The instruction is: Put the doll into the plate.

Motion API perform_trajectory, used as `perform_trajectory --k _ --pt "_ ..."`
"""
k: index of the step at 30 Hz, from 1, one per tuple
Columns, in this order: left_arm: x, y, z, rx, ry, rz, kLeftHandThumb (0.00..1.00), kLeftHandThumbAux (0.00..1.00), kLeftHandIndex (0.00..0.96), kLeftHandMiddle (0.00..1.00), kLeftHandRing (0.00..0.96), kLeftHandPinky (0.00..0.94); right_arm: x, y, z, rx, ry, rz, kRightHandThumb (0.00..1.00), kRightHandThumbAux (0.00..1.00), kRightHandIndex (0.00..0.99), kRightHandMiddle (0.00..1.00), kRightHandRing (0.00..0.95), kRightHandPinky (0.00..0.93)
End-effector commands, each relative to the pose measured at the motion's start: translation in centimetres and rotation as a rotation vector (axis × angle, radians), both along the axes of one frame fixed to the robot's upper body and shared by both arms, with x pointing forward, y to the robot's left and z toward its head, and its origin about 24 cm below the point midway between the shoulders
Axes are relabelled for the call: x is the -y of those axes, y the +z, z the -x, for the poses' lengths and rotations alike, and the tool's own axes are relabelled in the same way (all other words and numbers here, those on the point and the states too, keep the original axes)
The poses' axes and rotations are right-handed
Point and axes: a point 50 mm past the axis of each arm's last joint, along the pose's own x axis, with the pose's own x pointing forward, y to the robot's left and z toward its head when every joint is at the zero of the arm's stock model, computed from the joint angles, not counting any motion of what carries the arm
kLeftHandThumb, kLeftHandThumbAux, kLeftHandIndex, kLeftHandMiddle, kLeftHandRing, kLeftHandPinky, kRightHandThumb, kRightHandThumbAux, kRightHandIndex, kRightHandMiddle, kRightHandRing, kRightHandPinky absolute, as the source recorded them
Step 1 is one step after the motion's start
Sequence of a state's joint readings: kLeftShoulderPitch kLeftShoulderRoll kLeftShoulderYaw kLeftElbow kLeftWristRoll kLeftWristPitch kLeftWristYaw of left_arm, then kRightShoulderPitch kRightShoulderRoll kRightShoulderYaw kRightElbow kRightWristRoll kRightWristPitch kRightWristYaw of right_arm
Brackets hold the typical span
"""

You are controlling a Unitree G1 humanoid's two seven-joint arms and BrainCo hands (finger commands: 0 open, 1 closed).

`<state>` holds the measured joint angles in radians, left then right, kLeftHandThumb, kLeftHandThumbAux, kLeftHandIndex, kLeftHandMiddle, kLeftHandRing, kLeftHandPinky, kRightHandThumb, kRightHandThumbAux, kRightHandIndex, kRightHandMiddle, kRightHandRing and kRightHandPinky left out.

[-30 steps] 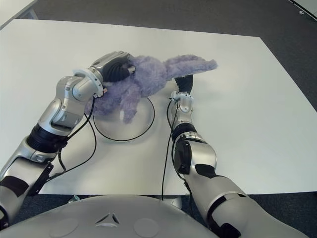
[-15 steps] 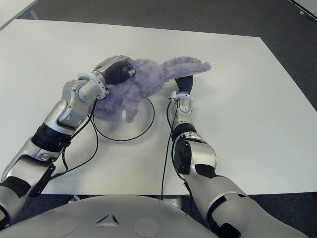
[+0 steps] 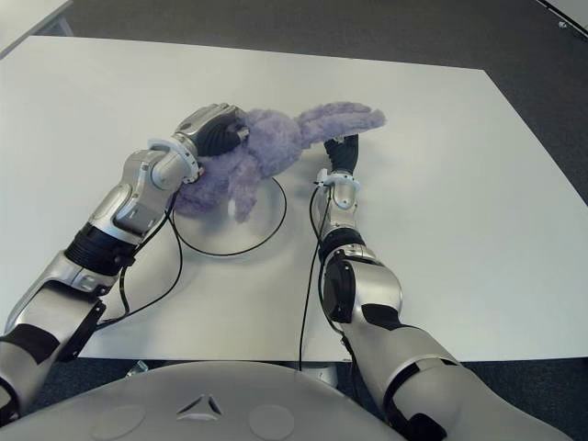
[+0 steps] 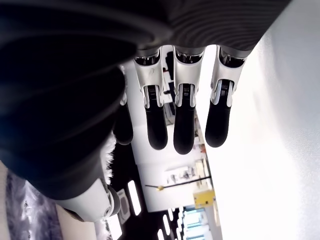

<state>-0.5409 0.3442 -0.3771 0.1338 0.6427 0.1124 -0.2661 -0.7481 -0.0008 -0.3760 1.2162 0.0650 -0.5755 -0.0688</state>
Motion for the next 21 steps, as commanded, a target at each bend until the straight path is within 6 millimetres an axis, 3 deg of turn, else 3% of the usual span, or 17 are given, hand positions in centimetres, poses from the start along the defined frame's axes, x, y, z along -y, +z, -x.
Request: perform_trajectory --k 1,6,16,21 --pt "-1.6 -5.22 0.62 -0.191 0.014 -0.083 0.605 0.53 0.679 0.77 0.758 0.729 0.54 -10.06 7.37 -0.392 -0.059 -0.091 0.335 0.801 0.265 0.269 0.269 0.308" --pt "-1.34 -4.97 0.86 -0.172 -0.038 -0.105 0.513 0.452 0.639 0.781 0.747 0.729 0.48 -9.99 7.35 -0.382 -0.06 -0.097 0.36 0.801 0.269 0.271 0.277 0.323" --pt "-1.33 -5.13 1.35 -0.171 -0.06 -0.084 0.449 0.397 0.574 0.774 0.722 0.706 0.27 -9.87 7.31 -0.369 -0.065 -0.099 0.363 0.795 0.279 0.275 0.29 0.33" --pt "-1.32 -5.08 1.61 -0.183 -0.074 -0.091 0.363 0.38 0.476 0.741 0.693 0.668 0.25 -9.79 7.32 -0.356 -0.07 -0.107 0.385 0.806 0.289 0.285 0.298 0.336"
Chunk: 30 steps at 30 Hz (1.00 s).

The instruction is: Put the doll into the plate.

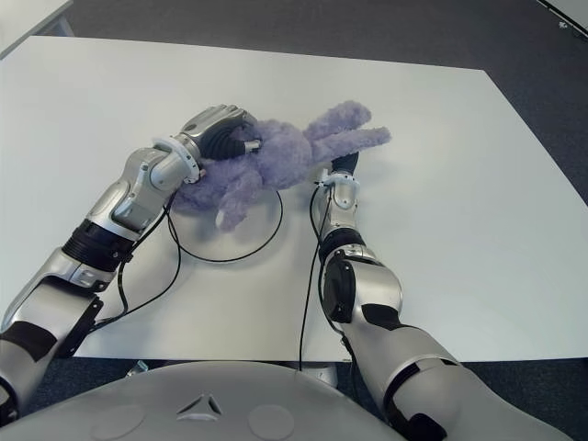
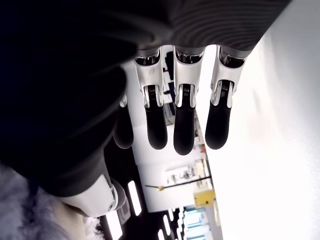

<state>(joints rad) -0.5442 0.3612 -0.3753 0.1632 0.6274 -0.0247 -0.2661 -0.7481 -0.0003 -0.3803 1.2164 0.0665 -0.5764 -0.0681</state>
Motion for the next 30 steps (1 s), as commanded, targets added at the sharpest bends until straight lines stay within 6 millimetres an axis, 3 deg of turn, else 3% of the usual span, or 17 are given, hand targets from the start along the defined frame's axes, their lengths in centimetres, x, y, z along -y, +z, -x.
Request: perform_trajectory --k 1,22,30 --pt "-1.7 -5.1 1.4 -0.212 0.023 -0.099 0.355 0.364 0.46 0.737 0.693 0.677 0.2 -9.8 7.3 -0.355 -0.067 -0.106 0.374 0.807 0.289 0.281 0.296 0.33" --pt "-1.6 -4.2 2.2 -0.216 0.027 -0.047 0.255 0.396 0.329 0.726 0.704 0.702 0.3 -9.8 7.3 -0.348 -0.067 -0.142 0.357 0.818 0.269 0.282 0.3 0.338" --pt "-1.5 -4.0 2.5 -0.231 0.065 0.018 0.29 0.428 0.282 0.691 0.665 0.624 0.3 -9.8 7.4 -0.347 -0.066 -0.126 0.343 0.832 0.276 0.293 0.305 0.332"
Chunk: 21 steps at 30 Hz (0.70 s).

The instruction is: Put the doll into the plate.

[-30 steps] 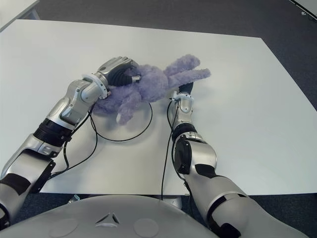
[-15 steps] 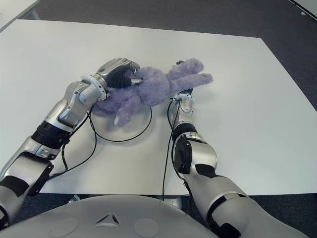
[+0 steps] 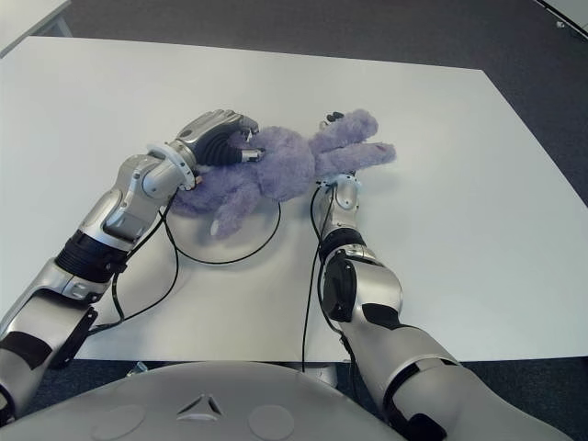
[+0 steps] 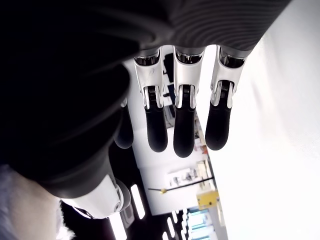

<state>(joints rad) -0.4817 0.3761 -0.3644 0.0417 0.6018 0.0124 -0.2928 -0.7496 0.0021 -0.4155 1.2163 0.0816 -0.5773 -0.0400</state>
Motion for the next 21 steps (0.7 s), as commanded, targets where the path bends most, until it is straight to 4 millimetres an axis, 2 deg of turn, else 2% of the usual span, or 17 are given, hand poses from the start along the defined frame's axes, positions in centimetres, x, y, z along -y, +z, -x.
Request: perform_trajectory --k 1,8,16,21 --pt "-1.3 -4.3 1.3 -0.232 0.075 -0.013 0.294 0.431 0.275 0.686 0.662 0.619 0.0 -9.7 7.3 -0.355 -0.054 -0.087 0.345 0.832 0.277 0.294 0.305 0.333" --pt "-1.4 -3.7 1.8 -0.254 0.075 -0.002 0.286 0.423 0.223 0.652 0.639 0.624 -0.1 -9.7 7.2 -0.368 -0.059 -0.054 0.388 0.829 0.282 0.296 0.301 0.329" --pt "-1.7 -0.7 2.7 -0.305 0.018 -0.05 0.159 0.381 0.138 0.566 0.59 0.582 0.0 -9.7 7.2 -0.37 -0.076 -0.055 0.42 0.833 0.278 0.284 0.294 0.321" --pt "-1.4 0.1 3.3 -0.348 -0.012 -0.065 0.12 0.386 0.127 0.537 0.567 0.558 -0.1 -9.7 7.2 -0.369 -0.084 -0.069 0.439 0.838 0.289 0.288 0.295 0.317"
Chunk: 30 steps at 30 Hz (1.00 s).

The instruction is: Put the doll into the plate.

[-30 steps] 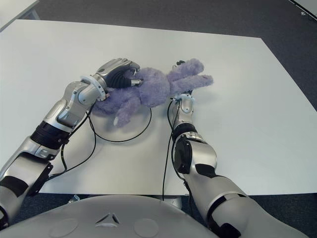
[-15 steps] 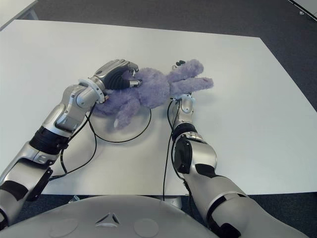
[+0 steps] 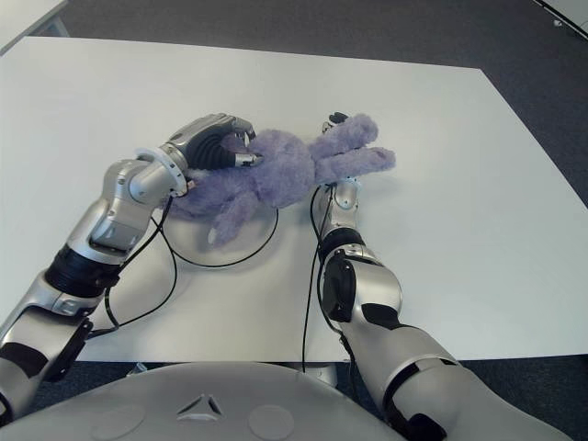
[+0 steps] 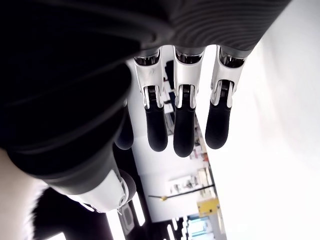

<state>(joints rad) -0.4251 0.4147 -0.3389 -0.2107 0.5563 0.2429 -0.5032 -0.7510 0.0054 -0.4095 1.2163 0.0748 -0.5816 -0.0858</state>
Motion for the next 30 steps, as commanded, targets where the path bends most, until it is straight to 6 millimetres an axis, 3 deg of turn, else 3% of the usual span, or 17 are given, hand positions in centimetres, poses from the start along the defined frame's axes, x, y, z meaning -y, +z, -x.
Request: perform_trajectory --k 1,10,15,22,30 --pt "-0.5 -1.4 1.6 -0.22 -0.04 -0.059 0.111 0.393 0.113 0.531 0.563 0.552 -0.1 -9.7 7.2 -0.362 -0.053 -0.082 0.456 0.838 0.293 0.288 0.297 0.323" --pt "-0.3 -0.5 2.3 -0.24 -0.072 -0.097 0.08 0.417 0.073 0.488 0.535 0.522 -0.2 -9.5 7.1 -0.361 -0.061 -0.065 0.486 0.84 0.282 0.291 0.3 0.311" --pt "-0.2 0.0 2.9 -0.227 -0.084 -0.099 0.043 0.39 0.045 0.45 0.487 0.439 -0.1 -9.6 7.0 -0.385 -0.061 -0.045 0.484 0.834 0.246 0.289 0.287 0.288" --pt "-0.2 1.1 3.4 -0.197 -0.094 -0.106 0.014 0.359 0.043 0.437 0.481 0.465 -0.2 -9.6 6.9 -0.401 -0.056 -0.023 0.47 0.825 0.221 0.281 0.283 0.296" --pt "-0.2 2.2 3.7 -0.134 -0.077 -0.103 0.0 0.34 0.0 0.328 0.354 0.334 -0.3 -9.7 7.1 -0.397 -0.061 -0.048 0.456 0.857 0.205 0.266 0.284 0.288"
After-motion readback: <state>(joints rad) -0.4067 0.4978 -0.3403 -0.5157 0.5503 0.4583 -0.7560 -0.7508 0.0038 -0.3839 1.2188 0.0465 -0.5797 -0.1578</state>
